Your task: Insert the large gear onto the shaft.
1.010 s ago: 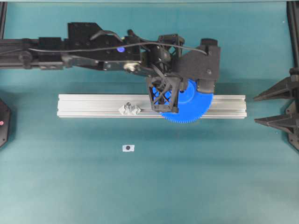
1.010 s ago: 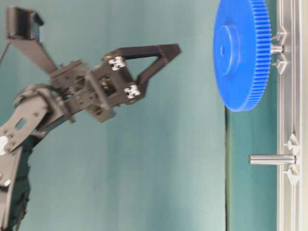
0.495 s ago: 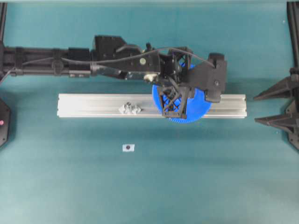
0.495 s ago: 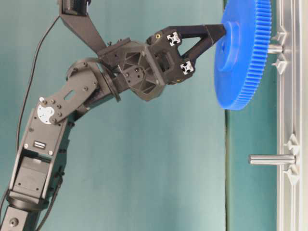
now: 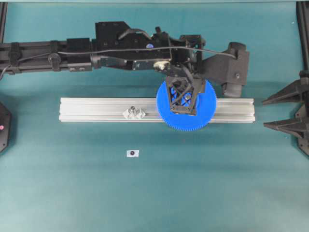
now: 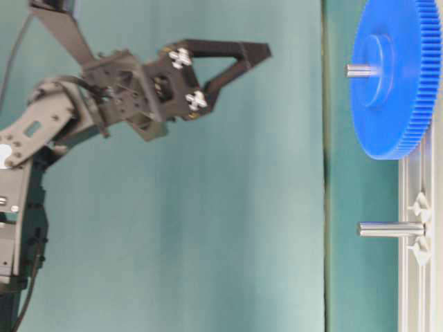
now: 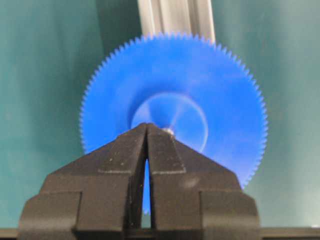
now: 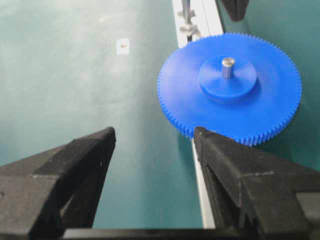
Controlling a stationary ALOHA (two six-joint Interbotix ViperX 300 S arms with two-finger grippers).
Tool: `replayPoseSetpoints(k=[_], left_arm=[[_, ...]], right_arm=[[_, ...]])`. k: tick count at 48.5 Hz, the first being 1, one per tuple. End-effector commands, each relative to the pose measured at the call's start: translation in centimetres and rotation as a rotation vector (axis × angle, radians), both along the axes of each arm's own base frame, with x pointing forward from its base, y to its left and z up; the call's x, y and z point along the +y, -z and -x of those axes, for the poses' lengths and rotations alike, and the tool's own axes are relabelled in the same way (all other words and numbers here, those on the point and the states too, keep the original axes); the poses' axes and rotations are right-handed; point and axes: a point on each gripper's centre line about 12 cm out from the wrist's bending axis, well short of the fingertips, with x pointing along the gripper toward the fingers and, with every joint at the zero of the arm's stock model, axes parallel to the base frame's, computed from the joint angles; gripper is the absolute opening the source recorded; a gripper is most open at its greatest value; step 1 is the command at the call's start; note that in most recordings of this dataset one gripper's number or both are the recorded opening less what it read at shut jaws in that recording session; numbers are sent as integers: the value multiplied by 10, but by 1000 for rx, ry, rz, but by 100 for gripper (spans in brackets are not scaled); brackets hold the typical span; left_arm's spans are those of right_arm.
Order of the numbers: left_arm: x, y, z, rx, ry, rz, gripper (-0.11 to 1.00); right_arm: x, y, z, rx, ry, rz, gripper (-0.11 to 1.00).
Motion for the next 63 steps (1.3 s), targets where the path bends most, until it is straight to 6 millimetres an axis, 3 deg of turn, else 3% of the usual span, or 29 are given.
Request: replayPoseSetpoints(k=[1,13,30,55,63], left_arm=[[-2,-37,5,-78,3,-10,1],[-4,-54,26,-88,-4,-6,1],[-16,-75,93,-154,-25,14,1],[-44,-65,169,-210,14,33,1],[-52,-57,185,-256,35,36,1]], right_arm=[[0,-4,-2,-12,5,-8,72],[0,-5,-2,-11,5,-7,73],[0,-9,3,-3,2,-7,72],[0,-13,4,5,0,-7,72],[0,-13,4,3,0,-7,72]])
